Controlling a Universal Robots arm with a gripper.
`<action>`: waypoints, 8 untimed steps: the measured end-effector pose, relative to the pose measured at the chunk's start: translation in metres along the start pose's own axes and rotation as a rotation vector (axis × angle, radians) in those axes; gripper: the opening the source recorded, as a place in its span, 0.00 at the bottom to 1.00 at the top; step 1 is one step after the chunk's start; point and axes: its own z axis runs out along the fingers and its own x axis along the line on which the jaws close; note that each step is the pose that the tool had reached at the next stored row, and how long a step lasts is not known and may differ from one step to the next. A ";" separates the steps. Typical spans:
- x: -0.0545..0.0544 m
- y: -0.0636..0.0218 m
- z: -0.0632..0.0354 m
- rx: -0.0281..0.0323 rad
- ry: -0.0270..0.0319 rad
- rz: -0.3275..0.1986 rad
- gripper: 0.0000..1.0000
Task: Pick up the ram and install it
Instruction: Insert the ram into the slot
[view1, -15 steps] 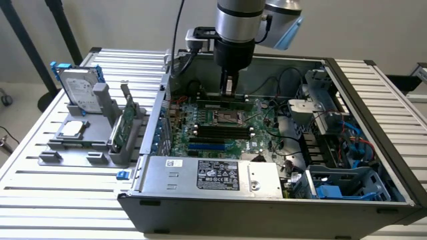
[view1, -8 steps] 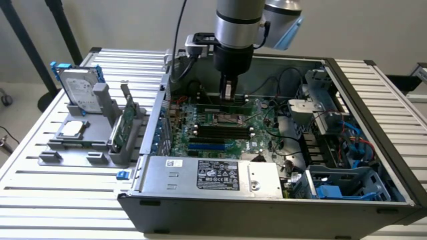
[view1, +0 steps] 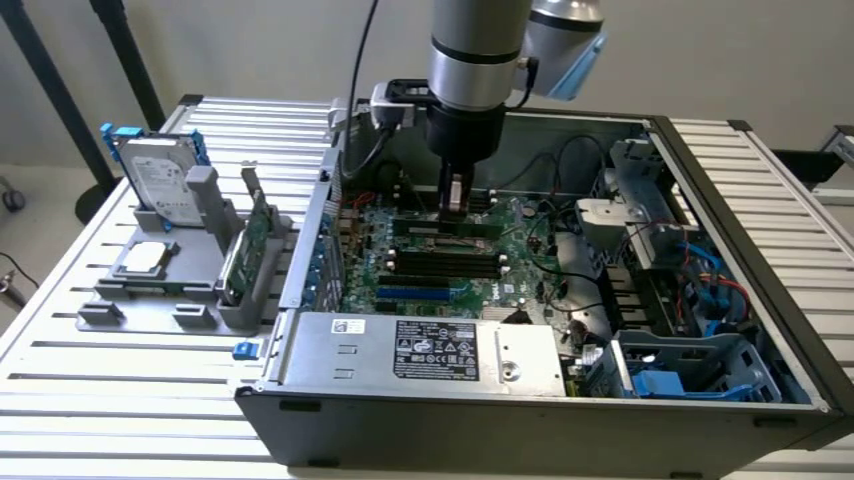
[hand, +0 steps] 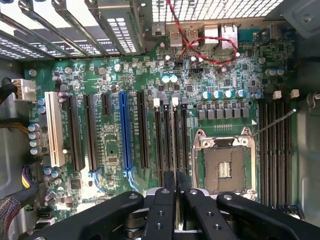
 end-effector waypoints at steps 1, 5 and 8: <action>0.001 -0.0001 0.0014 0.0001 0.0013 0.000 0.13; 0.003 -0.0004 0.0064 0.0006 0.0069 0.000 0.13; 0.004 -0.0006 0.0109 0.0008 0.0095 0.000 0.13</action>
